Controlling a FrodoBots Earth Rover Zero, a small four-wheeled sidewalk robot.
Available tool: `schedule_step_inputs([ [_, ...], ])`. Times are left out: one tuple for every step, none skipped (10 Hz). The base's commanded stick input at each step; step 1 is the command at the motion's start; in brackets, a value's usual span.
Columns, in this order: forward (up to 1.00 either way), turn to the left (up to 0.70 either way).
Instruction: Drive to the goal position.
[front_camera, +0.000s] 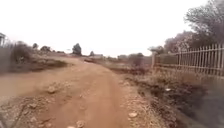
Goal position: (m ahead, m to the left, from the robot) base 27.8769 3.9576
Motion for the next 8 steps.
schedule_step_inputs([
  [0.50,0.00],
  [0.50,0.00],
  [0.50,0.00],
  [0.50,0.00],
  [0.50,0.00],
  [0.50,0.00],
  [0.50,0.00],
  [0.50,0.00],
])
